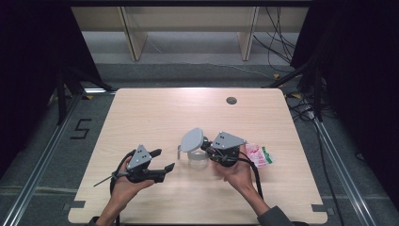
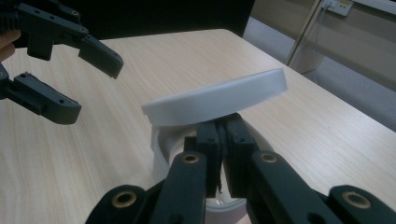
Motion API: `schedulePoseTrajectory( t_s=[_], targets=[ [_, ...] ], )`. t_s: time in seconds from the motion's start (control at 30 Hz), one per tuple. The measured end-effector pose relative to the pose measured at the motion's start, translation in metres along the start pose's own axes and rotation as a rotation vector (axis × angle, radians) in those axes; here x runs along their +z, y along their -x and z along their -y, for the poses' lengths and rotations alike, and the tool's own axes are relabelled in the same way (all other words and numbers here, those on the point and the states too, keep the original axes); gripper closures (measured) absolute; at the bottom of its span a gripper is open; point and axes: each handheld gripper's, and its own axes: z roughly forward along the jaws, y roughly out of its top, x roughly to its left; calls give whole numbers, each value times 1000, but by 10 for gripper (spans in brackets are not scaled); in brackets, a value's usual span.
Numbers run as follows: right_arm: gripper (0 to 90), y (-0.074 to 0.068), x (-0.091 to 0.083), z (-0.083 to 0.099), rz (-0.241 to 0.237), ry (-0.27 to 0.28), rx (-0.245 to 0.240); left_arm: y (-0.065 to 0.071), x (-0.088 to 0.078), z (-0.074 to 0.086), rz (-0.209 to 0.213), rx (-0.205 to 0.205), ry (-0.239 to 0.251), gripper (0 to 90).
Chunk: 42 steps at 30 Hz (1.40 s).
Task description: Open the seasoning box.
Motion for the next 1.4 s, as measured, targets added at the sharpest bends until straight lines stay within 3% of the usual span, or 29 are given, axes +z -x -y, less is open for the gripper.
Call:
schedulePoseTrajectory(
  t_s=[0.07,0.3,0.37,0.8,0.87,0.9,0.93,1.37,1.4],
  targets=[
    [873,0,1,-2,-15,-4,-20,0,-2,3,-8,-2,0,270],
    [873,-3,4,-5,-12,1,-6,1,-5,6,-10,-2,-6,270],
    [872,-4,6,-7,-14,15,-26,0,-8,7,-12,-8,-3,270],
    [867,-12,13,-17,-30,32,-38,0,-14,13,-27,-26,-6,268],
    [866,-12,14,-18,-27,34,-63,-1,-16,15,-23,-31,-6,268],
    [865,-14,14,-19,-36,31,-26,-1,-17,15,-28,-34,-5,268],
    [865,-15,16,-19,-42,31,-48,-1,-18,16,-29,-32,-10,268],
    [844,-21,21,-21,-68,34,-37,0,-25,22,-34,-46,-8,268],
    [809,-21,19,-21,-72,39,-27,0,-24,23,-28,-32,-11,268]
  ],
)
